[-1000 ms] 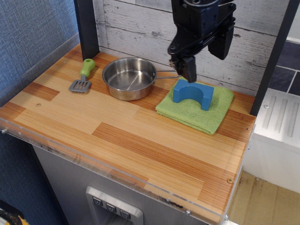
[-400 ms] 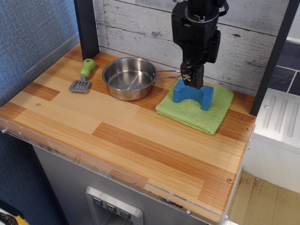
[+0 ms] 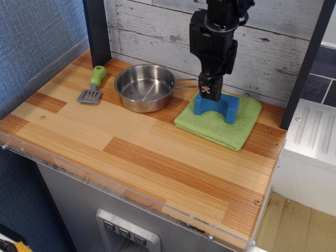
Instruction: Move the blue handle in front of the green spatula.
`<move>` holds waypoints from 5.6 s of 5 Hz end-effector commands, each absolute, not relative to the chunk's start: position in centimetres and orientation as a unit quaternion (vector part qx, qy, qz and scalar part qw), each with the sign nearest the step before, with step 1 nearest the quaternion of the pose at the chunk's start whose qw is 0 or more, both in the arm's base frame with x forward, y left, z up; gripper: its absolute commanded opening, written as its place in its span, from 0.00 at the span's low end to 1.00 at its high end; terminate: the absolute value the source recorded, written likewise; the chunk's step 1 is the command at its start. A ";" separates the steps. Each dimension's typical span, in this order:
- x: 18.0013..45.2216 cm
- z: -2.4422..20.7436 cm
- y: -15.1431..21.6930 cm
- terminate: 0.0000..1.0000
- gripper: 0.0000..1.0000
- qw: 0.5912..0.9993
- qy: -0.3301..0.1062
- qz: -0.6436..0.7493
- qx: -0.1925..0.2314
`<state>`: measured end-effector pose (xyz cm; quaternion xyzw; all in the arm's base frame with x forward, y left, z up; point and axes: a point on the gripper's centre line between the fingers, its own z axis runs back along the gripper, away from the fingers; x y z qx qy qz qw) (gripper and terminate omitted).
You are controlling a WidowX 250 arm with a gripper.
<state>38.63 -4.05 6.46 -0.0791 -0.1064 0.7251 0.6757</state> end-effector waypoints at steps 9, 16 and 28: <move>40.8 10.7 -5.7 0.00 0.00 0.753 -0.152 0.631 -0.108; 28.5 13.4 11.5 0.00 0.00 0.680 -0.229 0.696 -0.033; 30.5 5.5 14.2 0.00 1.00 0.663 -0.162 0.731 -0.027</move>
